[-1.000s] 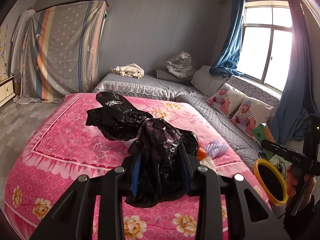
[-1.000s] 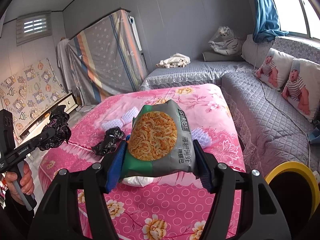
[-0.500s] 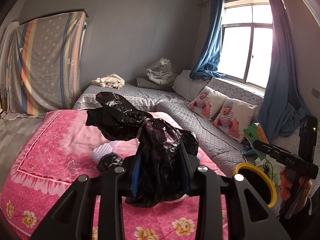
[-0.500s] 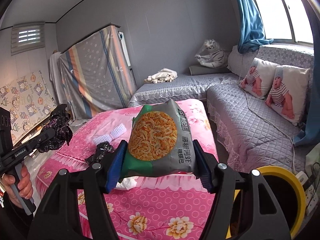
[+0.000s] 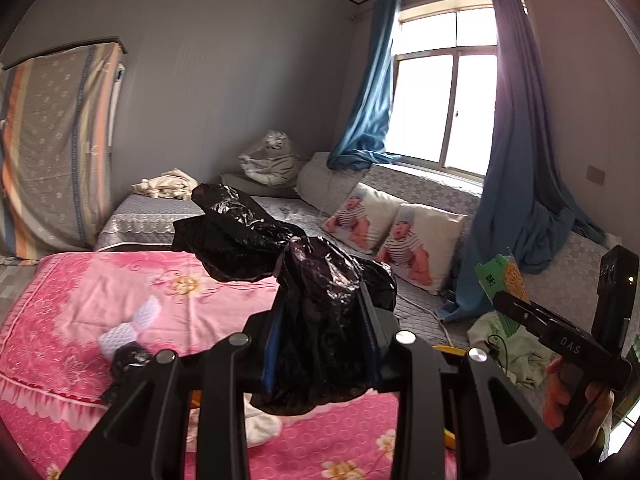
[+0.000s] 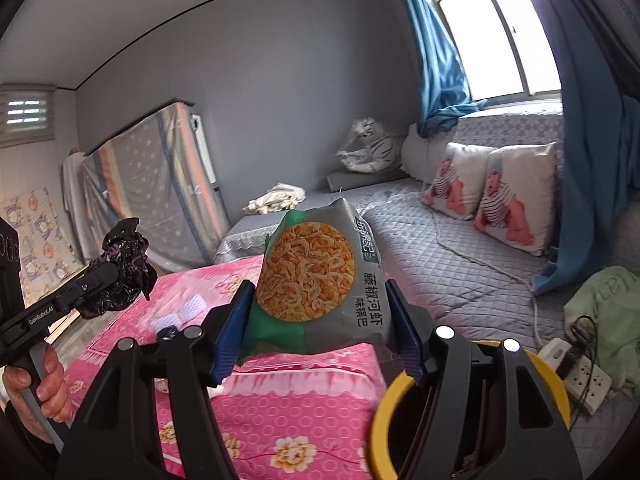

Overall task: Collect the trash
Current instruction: 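Carry both items over the yellow bin and open both tools to drop them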

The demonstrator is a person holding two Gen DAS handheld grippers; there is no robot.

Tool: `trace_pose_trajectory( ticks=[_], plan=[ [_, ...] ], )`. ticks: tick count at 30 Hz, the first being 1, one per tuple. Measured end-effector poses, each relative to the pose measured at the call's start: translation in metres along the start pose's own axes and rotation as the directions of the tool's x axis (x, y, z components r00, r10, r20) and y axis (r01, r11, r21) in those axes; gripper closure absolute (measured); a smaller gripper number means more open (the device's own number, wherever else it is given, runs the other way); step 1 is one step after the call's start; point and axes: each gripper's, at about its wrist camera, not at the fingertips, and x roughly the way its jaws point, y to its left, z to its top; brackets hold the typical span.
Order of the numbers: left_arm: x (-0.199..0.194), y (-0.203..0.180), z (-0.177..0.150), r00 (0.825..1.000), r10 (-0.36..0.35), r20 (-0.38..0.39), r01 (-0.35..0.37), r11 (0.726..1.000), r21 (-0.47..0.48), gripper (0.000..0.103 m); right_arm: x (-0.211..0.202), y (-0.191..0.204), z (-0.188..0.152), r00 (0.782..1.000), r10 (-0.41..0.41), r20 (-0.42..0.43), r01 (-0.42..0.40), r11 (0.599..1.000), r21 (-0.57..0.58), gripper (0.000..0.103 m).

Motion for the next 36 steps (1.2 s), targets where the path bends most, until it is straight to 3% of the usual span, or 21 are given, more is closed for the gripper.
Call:
trace_pose_trajectory(
  ticks=[6,14,24,36],
  plan=[
    [0.032,-0.042,0.001,0.996,-0.091,-0.015,0.091,0.996,0.024,0.072,-0.013,-0.042,0.001,0.997,-0.072,0.022,0.07,0.995,0.066,0.041],
    [0.077,-0.09,-0.013,0.973,-0.22,-0.073,0.222,0.974,0.034,0.072,-0.023,-0.074,-0.007,0.989,-0.145,0.017,0.142,0.984,0.103,0.041],
    [0.124,-0.127,-0.044,0.943,-0.283,-0.176,0.294,0.955,0.044,0.072,-0.018,-0.113,-0.019,0.973,-0.232,-0.017,0.231,0.96,0.159,0.041],
    [0.168,-0.155,-0.09,0.881,-0.337,-0.334,0.373,0.926,0.05,0.072,0.006,-0.151,-0.042,0.957,-0.264,-0.119,0.285,0.929,0.237,0.041]
  ],
)
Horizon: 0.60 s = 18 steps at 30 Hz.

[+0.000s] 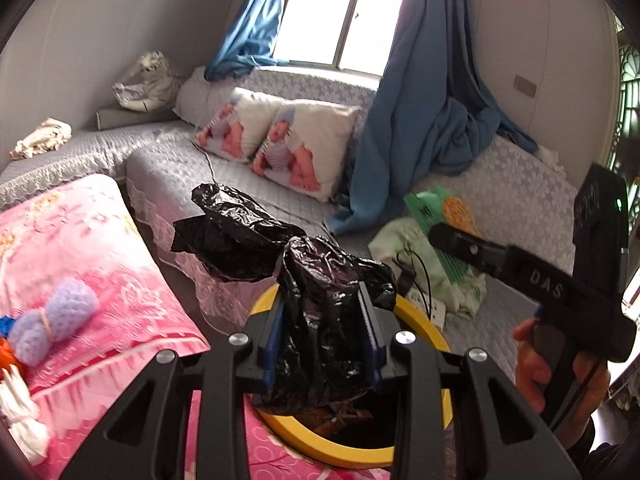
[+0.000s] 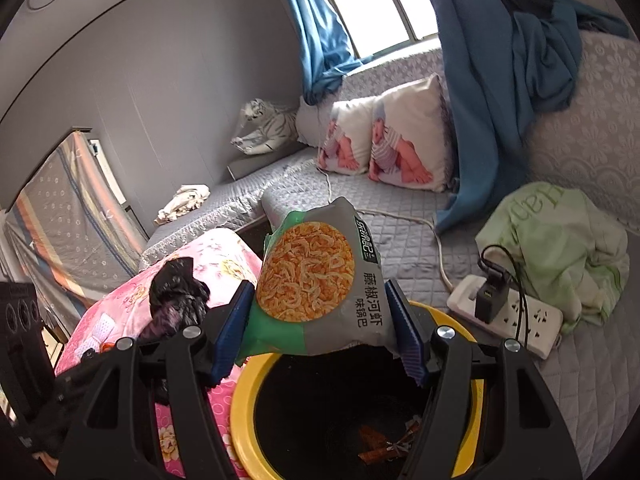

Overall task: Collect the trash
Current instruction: 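Carry both items over the yellow bin and open both tools to drop them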

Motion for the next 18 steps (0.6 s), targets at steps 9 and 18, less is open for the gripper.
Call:
trace_pose_trajectory(
  ticks=[9,18],
  plan=[
    [0.028,-0.001,-0.013,0.996,-0.014,-0.087,0.014,1.0,-0.001,0.072,0.024,-0.025,-0.007,0.997,-0.008,-0.073,0.015,0.995,0.097,0.04],
    [0.028,-0.004,-0.015,0.995,-0.019,-0.094,0.019,1.0,-0.007,0.054,0.025,-0.028,-0.008,0.997,-0.013,-0.076,0.023,0.992,0.123,0.033]
  ],
)
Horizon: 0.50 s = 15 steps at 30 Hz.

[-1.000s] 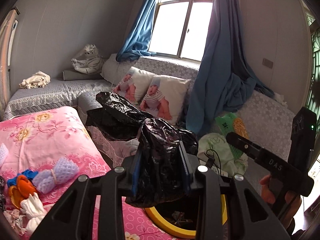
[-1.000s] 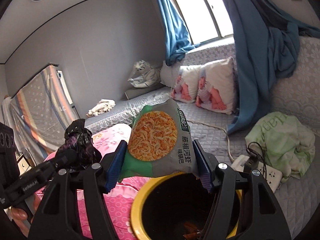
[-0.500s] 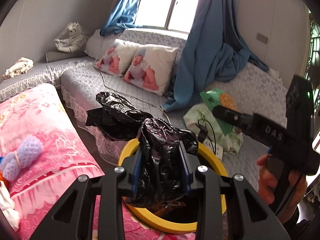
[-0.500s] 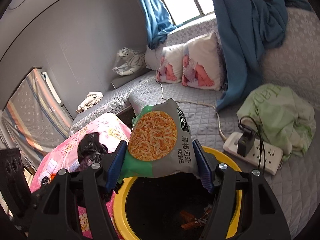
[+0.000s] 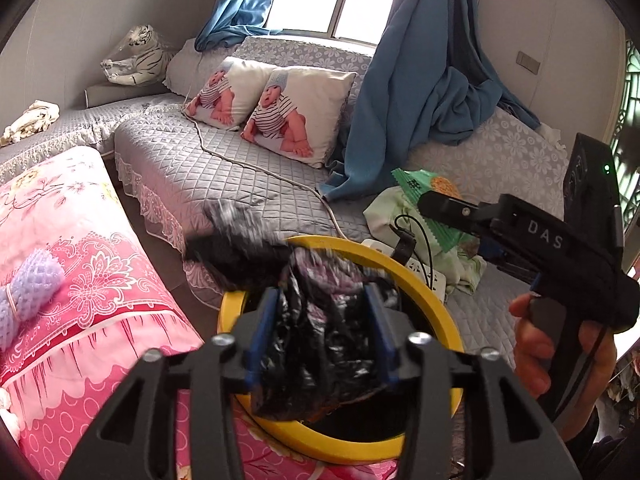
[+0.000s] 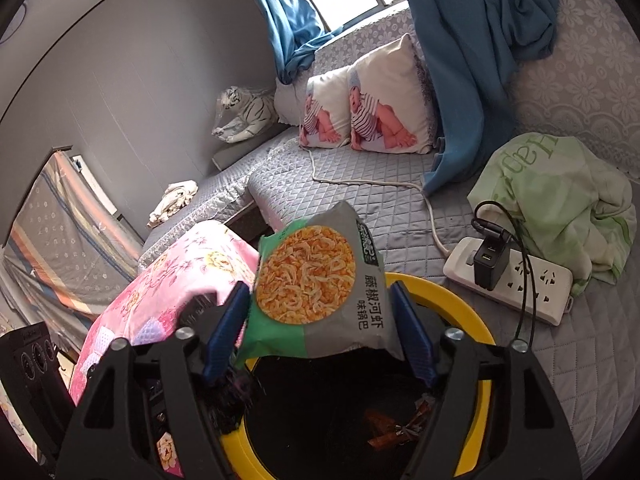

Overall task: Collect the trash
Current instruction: 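Carry both items over the yellow bin and open both tools to drop them, then move both open tools back over the remaining trash on the bed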

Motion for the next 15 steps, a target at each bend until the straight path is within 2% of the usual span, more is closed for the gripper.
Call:
trace_pose_trajectory(
  ticks=[2,4,9,15],
  plan=[
    [-0.002,0.001,0.0,1.0,0.007,0.008,-0.007,1.0,-0.001,0.048,-0.001,-0.002,0.001,1.0,-0.008,0.006,0.008,1.0,0.009,0.03],
    [-0.005,0.002,0.0,1.0,0.013,0.017,-0.013,1.0,-0.013,0.036,-0.001,-0.006,0.002,1.0,-0.016,0.007,0.016,1.0,0.023,0.028],
    [-0.013,0.008,0.004,0.999,0.022,0.038,-0.02,0.999,-0.034,0.035,-0.005,-0.009,0.003,1.0,-0.018,0.016,0.017,0.999,0.036,0.026],
    [-0.034,0.023,0.014,0.995,0.06,0.084,-0.054,0.996,-0.069,0.035,-0.011,0.001,0.006,0.999,0.019,0.026,-0.019,1.0,0.015,0.026]
  ],
)
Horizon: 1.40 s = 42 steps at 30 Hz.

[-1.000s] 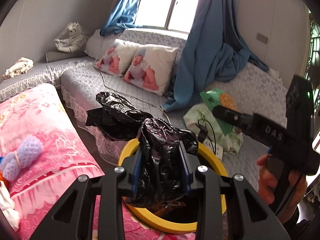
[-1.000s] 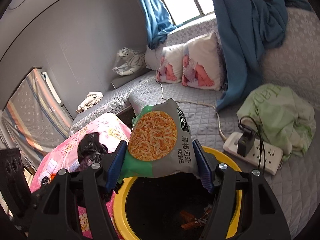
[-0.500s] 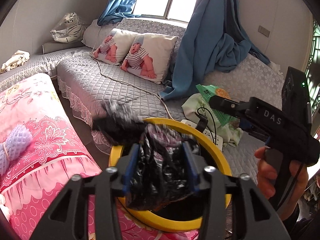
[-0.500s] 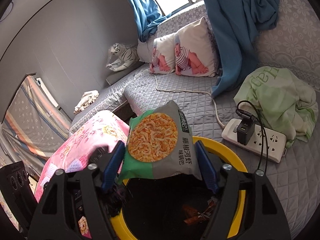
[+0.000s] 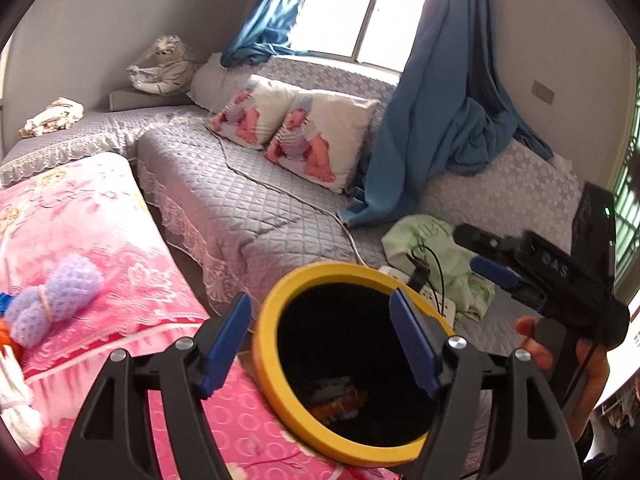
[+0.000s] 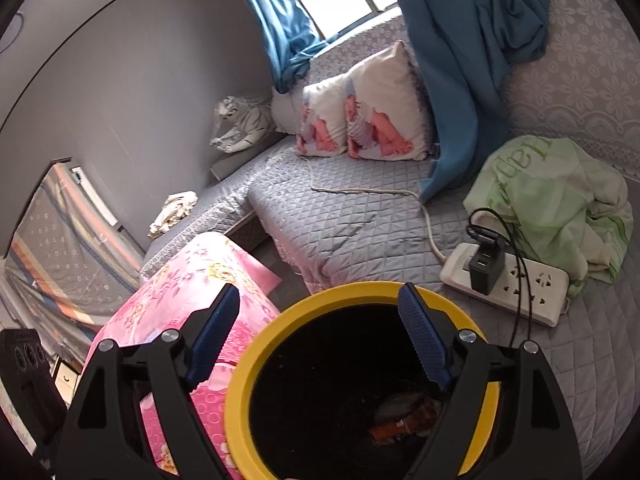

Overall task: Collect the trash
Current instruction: 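Move both open tools back over the remaining trash on the bed, then grasp the black bag with blue band using the left tool while the right tool grasps the white bundle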

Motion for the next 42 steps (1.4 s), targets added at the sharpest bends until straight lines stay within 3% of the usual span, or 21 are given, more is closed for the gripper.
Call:
trace_pose_trajectory(
  ticks=[9,14,24,28,33,37,39,42],
  plan=[
    [-0.051,0.039,0.021,0.991,0.098,0.09,-0.094,0.994,-0.049,0.035,-0.009,0.044,0.006,0.996,0.085,0.029,-0.082,0.992,-0.091,0.025],
    [-0.088,0.068,0.027,0.972,0.195,0.132,-0.187,0.98,-0.067,0.033,-0.013,0.079,0.002,0.988,0.152,0.032,-0.146,0.978,-0.151,0.024],
    [-0.166,0.139,0.027,0.893,0.406,0.195,-0.381,0.912,-0.153,0.023,-0.015,0.168,-0.02,0.958,0.286,-0.021,-0.278,0.908,-0.313,0.02],
    [-0.191,0.168,0.022,0.855,0.479,0.2,-0.447,0.875,-0.183,0.02,-0.014,0.206,-0.039,0.941,0.333,-0.066,-0.332,0.864,-0.379,0.02],
    [-0.218,0.206,0.01,0.82,0.543,0.179,-0.501,0.833,-0.234,0.019,-0.007,0.244,-0.065,0.922,0.36,-0.14,-0.384,0.813,-0.437,0.019],
    [-0.23,0.232,-0.008,0.803,0.578,0.146,-0.529,0.803,-0.272,0.019,0.003,0.267,-0.088,0.909,0.361,-0.21,-0.418,0.78,-0.466,0.019],
    [-0.234,0.242,-0.017,0.805,0.579,0.127,-0.526,0.797,-0.298,0.019,0.01,0.277,-0.099,0.902,0.355,-0.245,-0.431,0.767,-0.475,0.019],
    [-0.239,0.258,-0.032,0.793,0.602,0.092,-0.549,0.773,-0.318,0.019,0.021,0.289,-0.114,0.894,0.341,-0.29,-0.444,0.752,-0.487,0.019]
  ],
)
